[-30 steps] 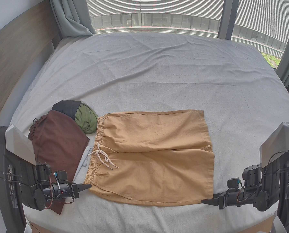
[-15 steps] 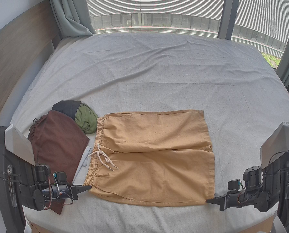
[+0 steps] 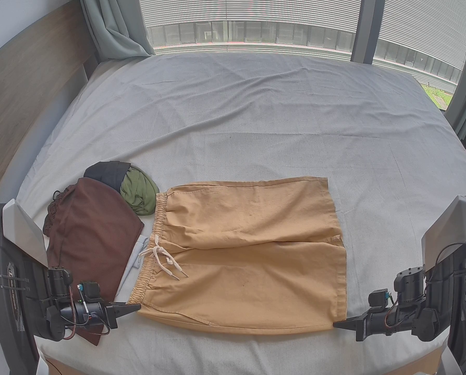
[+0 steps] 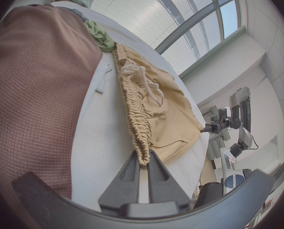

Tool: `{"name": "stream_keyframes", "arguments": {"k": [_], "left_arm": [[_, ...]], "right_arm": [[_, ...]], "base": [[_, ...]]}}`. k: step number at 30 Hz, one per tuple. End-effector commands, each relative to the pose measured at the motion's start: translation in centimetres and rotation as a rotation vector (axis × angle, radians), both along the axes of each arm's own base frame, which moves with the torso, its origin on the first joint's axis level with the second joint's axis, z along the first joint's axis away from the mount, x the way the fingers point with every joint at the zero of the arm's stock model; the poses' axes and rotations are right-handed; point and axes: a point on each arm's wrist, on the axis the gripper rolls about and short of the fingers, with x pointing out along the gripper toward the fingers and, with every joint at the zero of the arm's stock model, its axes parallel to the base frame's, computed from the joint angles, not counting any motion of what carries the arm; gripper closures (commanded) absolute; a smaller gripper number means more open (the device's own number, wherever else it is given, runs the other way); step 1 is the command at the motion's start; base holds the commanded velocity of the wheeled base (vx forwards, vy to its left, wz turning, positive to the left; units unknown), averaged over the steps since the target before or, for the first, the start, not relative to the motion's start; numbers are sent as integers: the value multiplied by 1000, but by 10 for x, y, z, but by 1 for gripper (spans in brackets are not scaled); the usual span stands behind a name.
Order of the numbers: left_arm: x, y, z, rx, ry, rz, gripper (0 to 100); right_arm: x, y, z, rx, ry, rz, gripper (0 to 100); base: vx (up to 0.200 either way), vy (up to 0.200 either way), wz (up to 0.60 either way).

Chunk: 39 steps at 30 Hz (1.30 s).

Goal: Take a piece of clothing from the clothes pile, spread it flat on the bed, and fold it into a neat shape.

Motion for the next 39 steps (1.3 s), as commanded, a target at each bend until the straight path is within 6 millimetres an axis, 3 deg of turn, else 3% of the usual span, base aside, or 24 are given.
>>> {"name": "stream_keyframes", "arguments": {"k": [1, 24, 39], "left_arm": [[-1, 0, 1, -4, -17, -22, 100], [5, -11, 30, 1, -129, -73, 100], [7, -24, 71, -97, -152, -60, 100]], "right_arm": [[-4, -1, 2, 0, 6, 4, 100], [-1, 1, 24, 46, -98, 44, 100], [0, 1, 54, 90, -223, 54, 100]], "base": [[0, 0, 0], [0, 0, 0], [0, 0, 0]]}}
